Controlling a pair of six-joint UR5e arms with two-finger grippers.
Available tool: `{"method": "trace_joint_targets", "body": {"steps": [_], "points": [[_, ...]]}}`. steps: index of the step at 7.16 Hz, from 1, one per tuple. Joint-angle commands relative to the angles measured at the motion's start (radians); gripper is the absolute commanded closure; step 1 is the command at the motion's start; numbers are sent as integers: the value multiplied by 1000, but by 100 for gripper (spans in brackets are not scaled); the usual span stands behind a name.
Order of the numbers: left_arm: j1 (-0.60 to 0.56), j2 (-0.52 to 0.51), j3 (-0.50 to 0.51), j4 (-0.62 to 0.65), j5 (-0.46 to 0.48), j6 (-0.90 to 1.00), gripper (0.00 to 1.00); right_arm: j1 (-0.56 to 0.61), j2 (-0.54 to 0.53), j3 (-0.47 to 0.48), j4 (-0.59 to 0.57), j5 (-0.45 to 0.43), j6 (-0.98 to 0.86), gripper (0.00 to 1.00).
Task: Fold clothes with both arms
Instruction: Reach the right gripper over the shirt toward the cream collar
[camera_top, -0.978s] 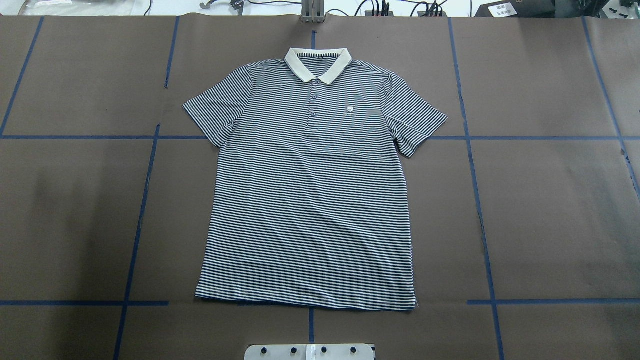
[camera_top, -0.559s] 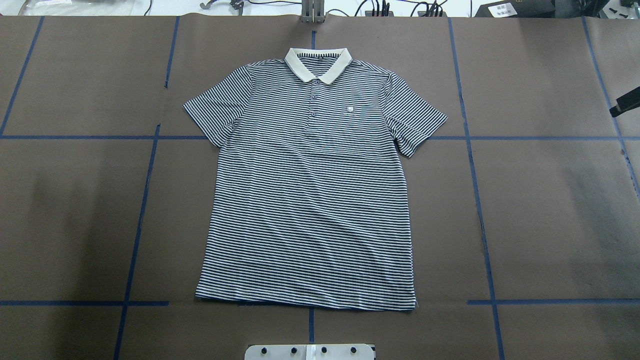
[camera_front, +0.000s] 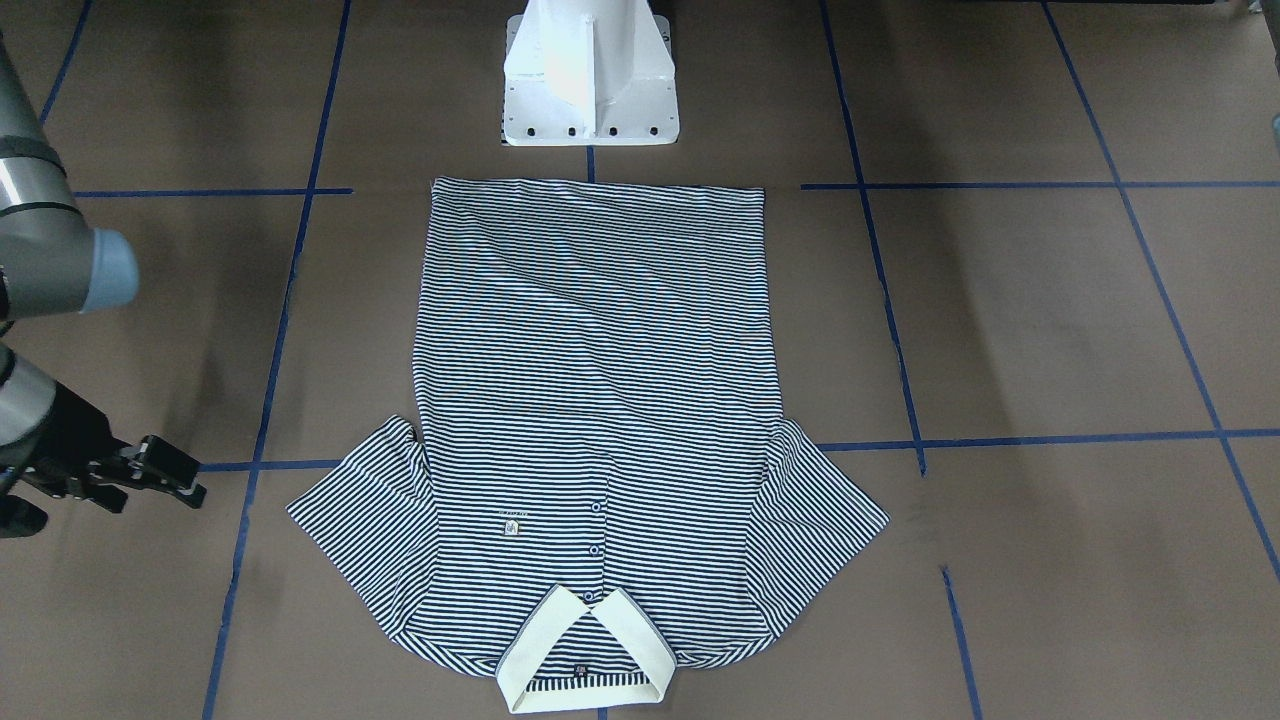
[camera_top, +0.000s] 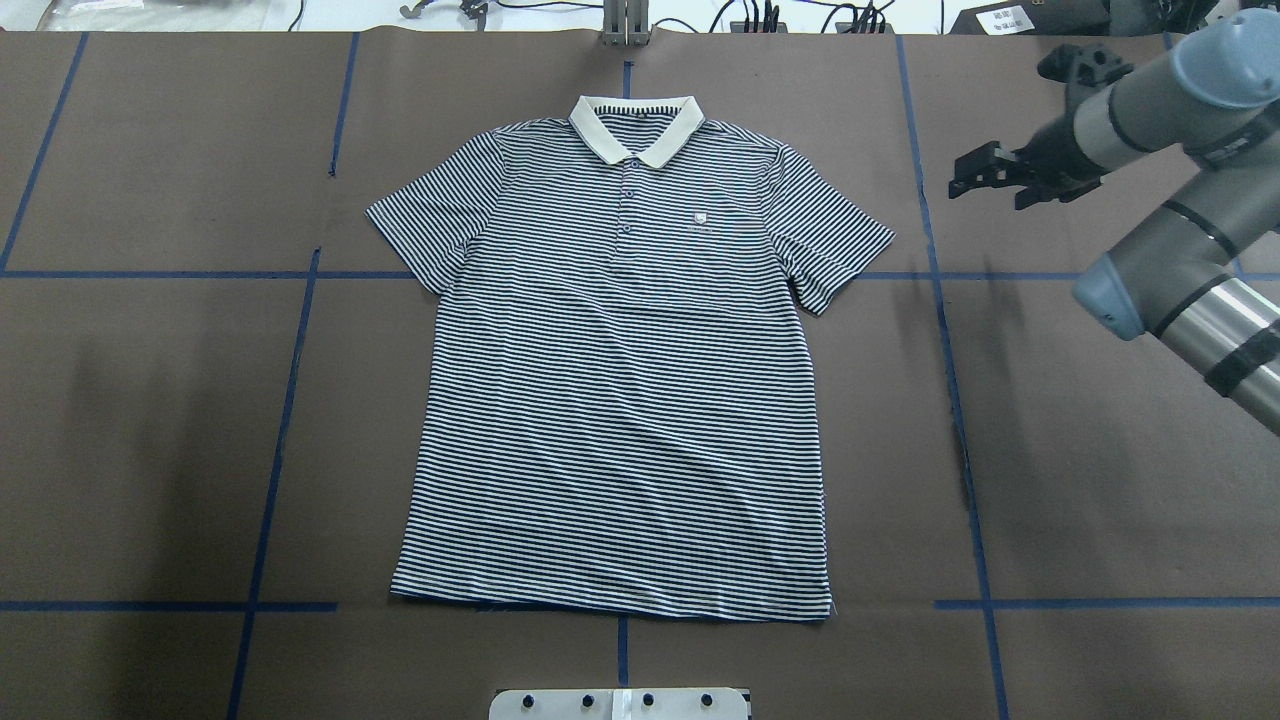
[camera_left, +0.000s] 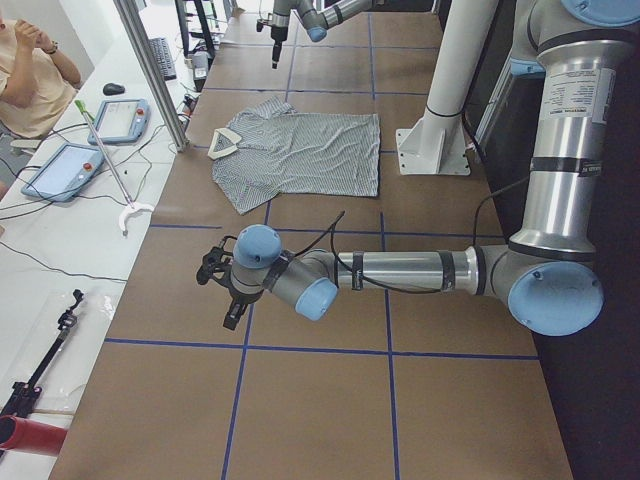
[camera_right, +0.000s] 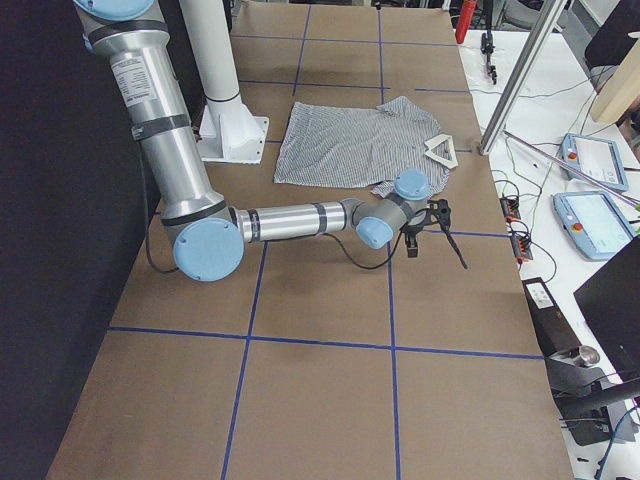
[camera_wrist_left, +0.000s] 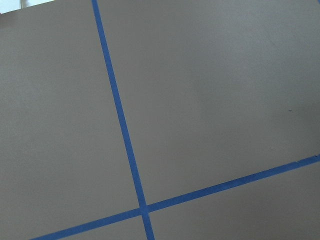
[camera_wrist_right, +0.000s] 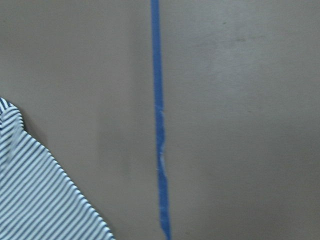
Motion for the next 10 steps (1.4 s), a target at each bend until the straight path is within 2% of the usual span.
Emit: {"method": "trace_joint_targets", "body": {"steps": [1,3,6,7,8,9,10], "points": [[0,0,-2,-1,-1,1,0,-88,57,-24,11,-109,175,4],[0,1,-2,-1,1,1,0,-113,60,-26,10,-120,176,9],[0,1,-4,-1,1,1,0,-136,80,-67,10,-128,174,23],[0,1,-4,-1,1,1,0,-136,80,-67,10,-128,177,48],[0,1,-4,-1,2,-1,0,-138,78,-70,6,-128,177,62],[0,1,-4,-1,2,1,0,-138,78,-73,5,-128,177,64],[0,1,-4,-1,2,1,0,-138,78,-73,5,-128,188,76]]}}
